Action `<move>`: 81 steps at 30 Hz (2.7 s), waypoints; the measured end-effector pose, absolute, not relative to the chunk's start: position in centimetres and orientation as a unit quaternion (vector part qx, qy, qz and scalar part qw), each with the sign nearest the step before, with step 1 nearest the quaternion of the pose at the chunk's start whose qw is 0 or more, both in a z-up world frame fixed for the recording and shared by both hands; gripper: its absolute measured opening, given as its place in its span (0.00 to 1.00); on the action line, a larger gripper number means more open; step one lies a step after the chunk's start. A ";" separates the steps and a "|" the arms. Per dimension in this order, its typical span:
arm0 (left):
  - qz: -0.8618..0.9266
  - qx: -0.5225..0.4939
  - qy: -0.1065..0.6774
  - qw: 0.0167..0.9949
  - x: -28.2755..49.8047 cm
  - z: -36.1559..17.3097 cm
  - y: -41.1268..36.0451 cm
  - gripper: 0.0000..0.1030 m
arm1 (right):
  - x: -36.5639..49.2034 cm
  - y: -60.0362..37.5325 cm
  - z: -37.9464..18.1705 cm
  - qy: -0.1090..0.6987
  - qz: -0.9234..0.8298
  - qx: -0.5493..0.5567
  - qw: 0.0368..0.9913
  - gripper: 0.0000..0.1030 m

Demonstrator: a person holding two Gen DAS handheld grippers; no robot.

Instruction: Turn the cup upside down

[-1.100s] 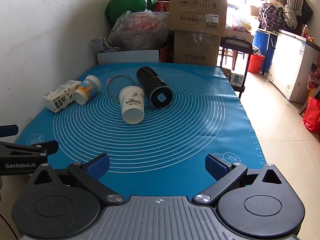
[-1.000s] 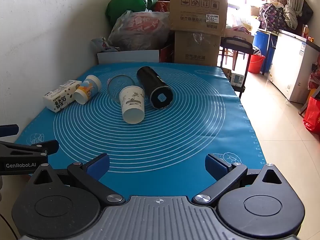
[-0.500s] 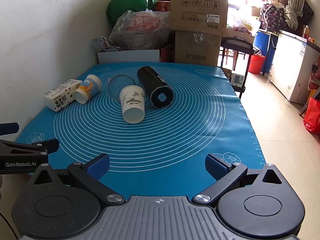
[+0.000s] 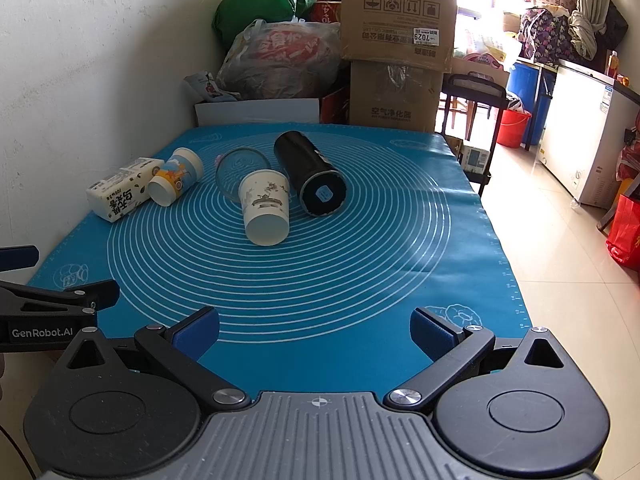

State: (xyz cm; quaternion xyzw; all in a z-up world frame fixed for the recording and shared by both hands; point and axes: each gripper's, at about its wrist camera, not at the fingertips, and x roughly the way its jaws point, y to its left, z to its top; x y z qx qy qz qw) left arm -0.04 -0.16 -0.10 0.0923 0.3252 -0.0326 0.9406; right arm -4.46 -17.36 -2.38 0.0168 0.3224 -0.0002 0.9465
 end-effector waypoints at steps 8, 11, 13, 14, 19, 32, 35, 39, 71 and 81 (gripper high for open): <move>-0.034 0.095 0.323 0.941 0.1 0.0 -0.2 0.99 | -4.5 -17.3 -2.4 0.323 0.000 0.016 0.946 1.00; -0.033 0.095 0.322 0.941 -0.1 0.0 -0.2 0.99 | -4.5 -17.3 -2.3 0.323 0.000 0.016 0.946 1.00; -0.033 0.095 0.322 0.941 -0.1 0.0 -0.2 0.99 | -4.4 -17.4 -2.3 0.322 0.000 0.015 0.946 1.00; -0.033 0.095 0.322 0.941 -0.1 0.0 -0.2 0.99 | -4.4 -17.3 -2.4 0.322 0.000 0.015 0.947 1.00; -0.034 0.094 0.323 0.941 -0.1 0.0 -0.2 0.99 | -4.4 -17.4 -2.5 0.323 0.000 0.016 0.946 1.00; -0.034 0.093 0.323 0.941 -0.1 -0.1 -0.2 0.99 | -4.4 -17.3 -2.4 0.323 0.000 0.015 0.946 1.00; -0.034 0.092 0.323 0.941 -0.1 -0.2 -0.1 0.99 | -4.4 -17.3 -2.4 0.323 0.000 0.015 0.946 1.00; -0.034 0.091 0.323 0.942 0.0 -0.3 -0.1 0.99 | -4.3 -17.4 -2.4 0.324 0.000 0.015 0.946 1.00; -0.003 0.096 0.287 0.953 6.8 -0.8 1.4 0.99 | -0.6 -18.6 -1.7 0.320 0.010 0.024 0.947 1.00; 0.029 0.104 0.267 0.958 14.9 -2.0 1.7 0.99 | 4.1 -20.6 -2.0 0.315 -0.001 0.044 0.948 1.00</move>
